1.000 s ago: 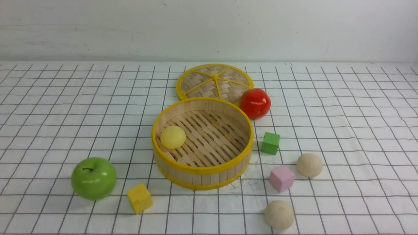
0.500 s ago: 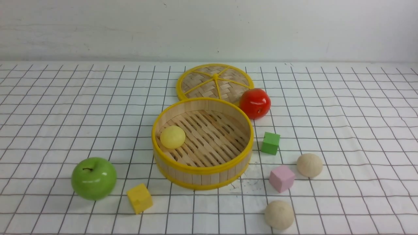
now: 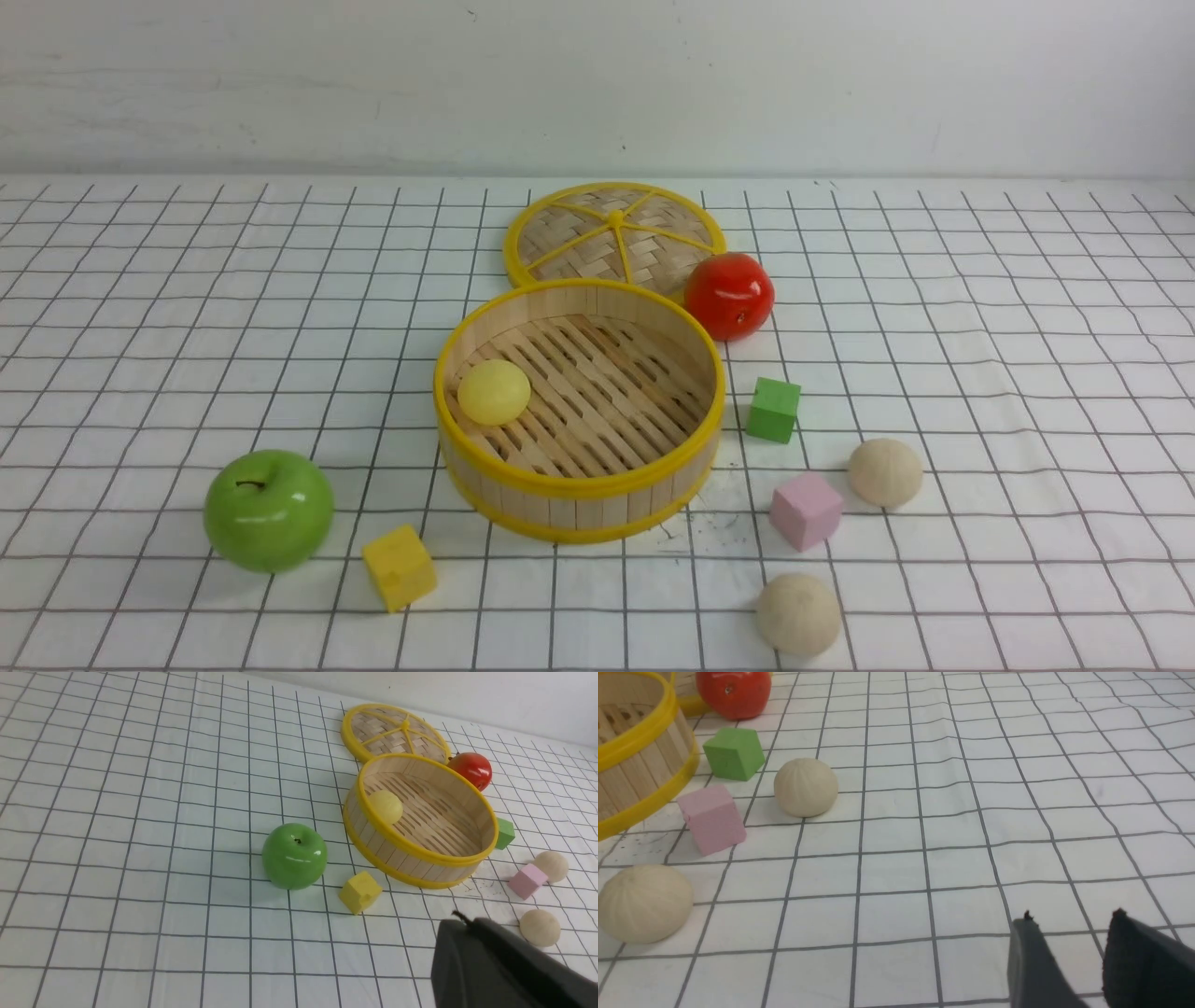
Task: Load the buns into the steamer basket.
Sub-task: Use the right arm to grab a steamed stuffed bun
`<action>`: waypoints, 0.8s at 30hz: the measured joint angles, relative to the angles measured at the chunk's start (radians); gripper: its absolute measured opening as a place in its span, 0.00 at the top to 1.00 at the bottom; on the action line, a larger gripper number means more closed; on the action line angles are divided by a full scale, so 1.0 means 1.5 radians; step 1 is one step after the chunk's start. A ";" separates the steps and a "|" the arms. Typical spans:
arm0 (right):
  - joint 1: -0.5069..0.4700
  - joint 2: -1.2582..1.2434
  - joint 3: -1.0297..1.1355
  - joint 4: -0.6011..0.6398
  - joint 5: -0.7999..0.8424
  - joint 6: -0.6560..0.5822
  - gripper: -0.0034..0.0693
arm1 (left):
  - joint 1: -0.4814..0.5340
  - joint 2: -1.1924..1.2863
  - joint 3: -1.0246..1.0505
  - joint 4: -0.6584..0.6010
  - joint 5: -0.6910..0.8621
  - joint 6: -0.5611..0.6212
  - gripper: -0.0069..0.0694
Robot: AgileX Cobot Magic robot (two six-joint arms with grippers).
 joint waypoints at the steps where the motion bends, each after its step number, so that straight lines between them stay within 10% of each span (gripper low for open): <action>1: 0.000 0.000 0.000 0.000 0.000 0.000 0.62 | 0.000 0.000 0.002 0.001 -0.009 0.000 0.93; 24: 0.000 0.000 0.000 0.000 0.000 0.000 0.62 | 0.068 -0.024 0.549 -0.025 -0.700 -0.018 0.93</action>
